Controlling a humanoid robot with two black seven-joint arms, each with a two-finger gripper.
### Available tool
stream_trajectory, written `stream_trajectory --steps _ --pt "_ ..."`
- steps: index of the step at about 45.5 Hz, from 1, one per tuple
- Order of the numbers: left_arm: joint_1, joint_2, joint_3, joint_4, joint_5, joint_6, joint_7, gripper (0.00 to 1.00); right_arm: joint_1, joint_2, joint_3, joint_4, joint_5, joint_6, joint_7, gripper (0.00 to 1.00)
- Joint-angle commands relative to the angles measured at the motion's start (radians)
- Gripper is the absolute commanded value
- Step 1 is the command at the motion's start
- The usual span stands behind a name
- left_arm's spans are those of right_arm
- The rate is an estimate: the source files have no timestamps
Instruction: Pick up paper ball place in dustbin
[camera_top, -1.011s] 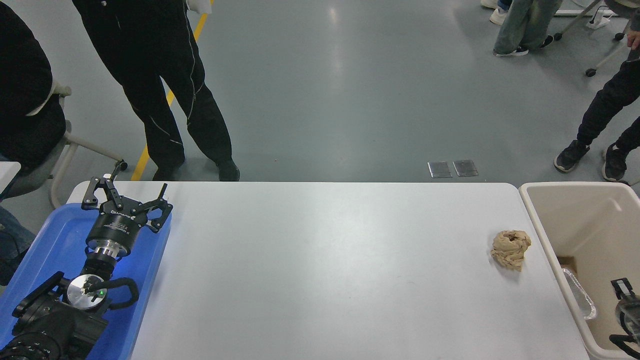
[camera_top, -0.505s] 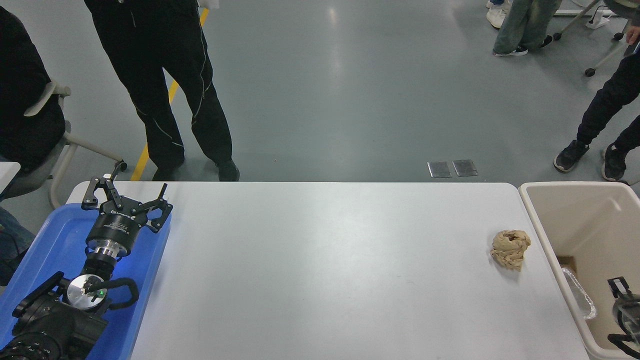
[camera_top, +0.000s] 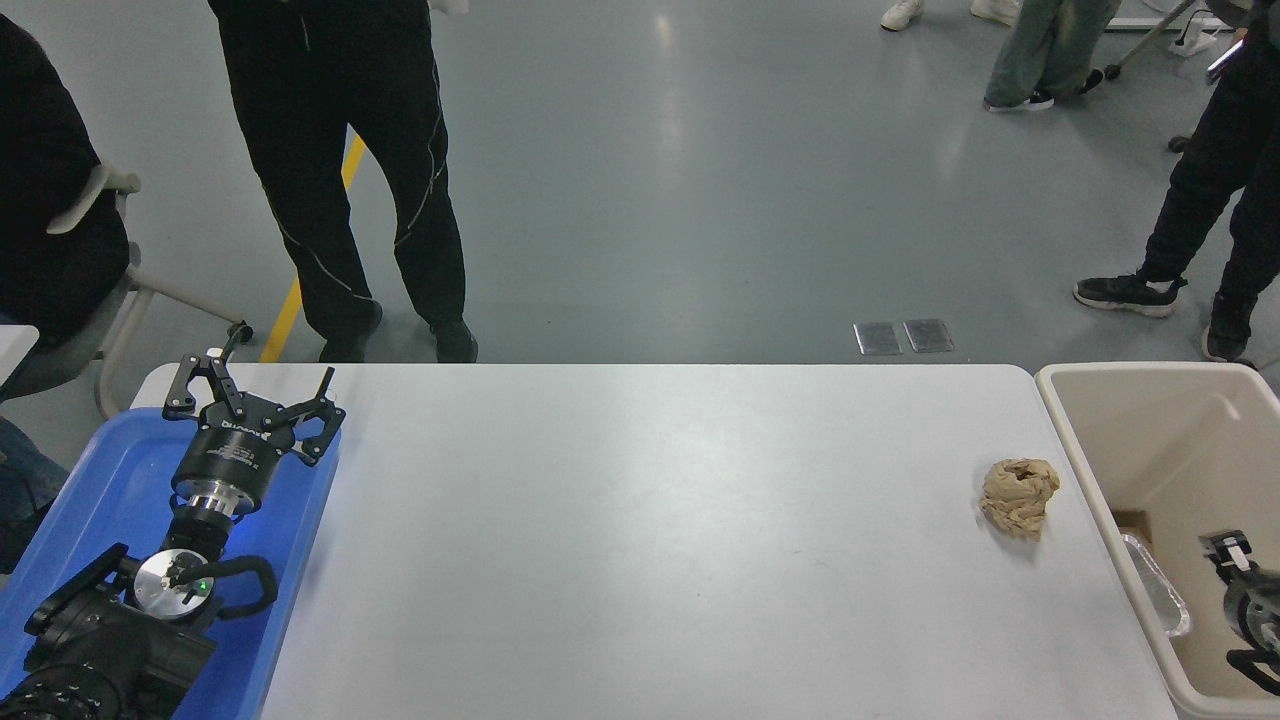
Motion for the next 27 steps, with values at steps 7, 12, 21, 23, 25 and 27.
stream_trajectory --steps 7,12,21,23,25,27 --pt "-0.002 0.000 0.002 -0.001 0.000 0.000 0.003 0.99 0.490 -0.106 -0.370 0.455 -0.070 0.002 0.000 1.00" --pt "-0.003 0.000 0.004 -0.001 0.000 0.000 0.003 0.99 0.699 -0.037 -0.575 0.600 -0.076 0.003 0.000 1.00" --pt "-0.002 0.000 0.004 -0.002 0.000 0.000 0.003 0.99 1.041 0.139 -0.724 0.890 -0.056 0.029 0.003 1.00" --pt "-0.002 0.002 0.004 -0.001 0.000 0.000 0.005 0.99 1.104 0.189 -0.738 0.939 -0.053 0.031 0.002 1.00" --pt "-0.002 0.002 0.004 -0.002 0.000 0.000 0.005 0.99 1.165 0.228 -0.755 0.985 -0.051 0.032 0.002 1.00" --pt "-0.002 0.002 0.004 -0.002 0.002 0.000 0.005 0.99 1.219 0.265 -0.770 1.025 -0.051 0.032 0.002 1.00"
